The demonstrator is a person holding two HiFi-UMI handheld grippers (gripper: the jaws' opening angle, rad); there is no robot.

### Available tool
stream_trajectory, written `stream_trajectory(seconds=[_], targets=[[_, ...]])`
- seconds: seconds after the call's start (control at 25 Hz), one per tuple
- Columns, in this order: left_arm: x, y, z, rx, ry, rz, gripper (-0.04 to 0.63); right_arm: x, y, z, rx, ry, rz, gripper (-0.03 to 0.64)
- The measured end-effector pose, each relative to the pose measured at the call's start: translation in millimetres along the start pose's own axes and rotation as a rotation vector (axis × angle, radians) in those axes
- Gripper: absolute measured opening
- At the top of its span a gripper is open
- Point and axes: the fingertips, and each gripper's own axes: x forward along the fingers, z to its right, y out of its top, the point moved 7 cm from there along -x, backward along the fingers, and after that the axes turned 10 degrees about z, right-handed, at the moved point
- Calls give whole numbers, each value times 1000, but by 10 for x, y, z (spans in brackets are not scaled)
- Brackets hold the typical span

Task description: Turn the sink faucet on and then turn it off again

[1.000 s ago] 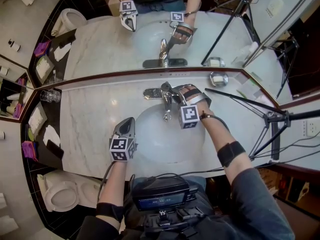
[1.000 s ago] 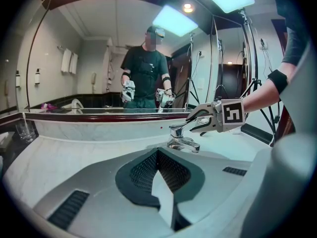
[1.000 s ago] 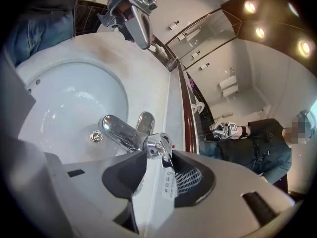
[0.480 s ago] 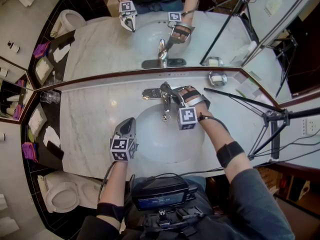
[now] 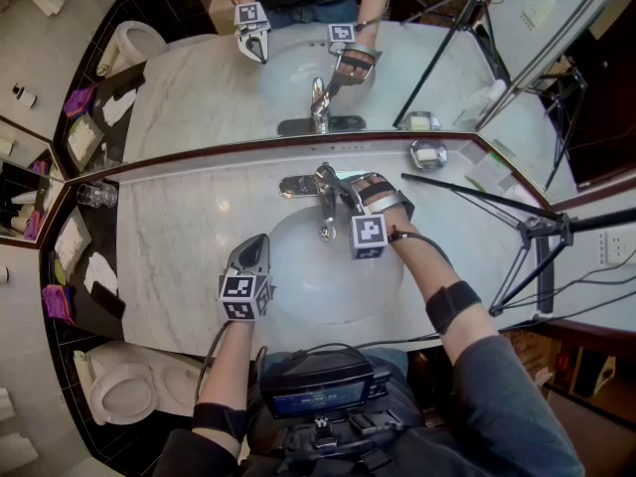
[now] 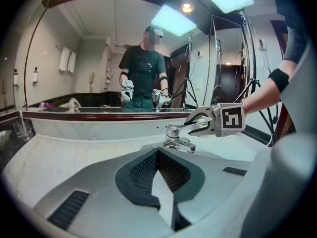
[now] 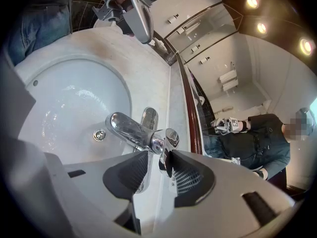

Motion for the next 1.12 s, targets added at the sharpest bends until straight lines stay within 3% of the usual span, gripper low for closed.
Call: stream_trajectory(seconds=[1.12], targets=[[-93, -16, -7, 14, 10, -6, 0, 0, -15, -207, 66, -66, -45, 147]])
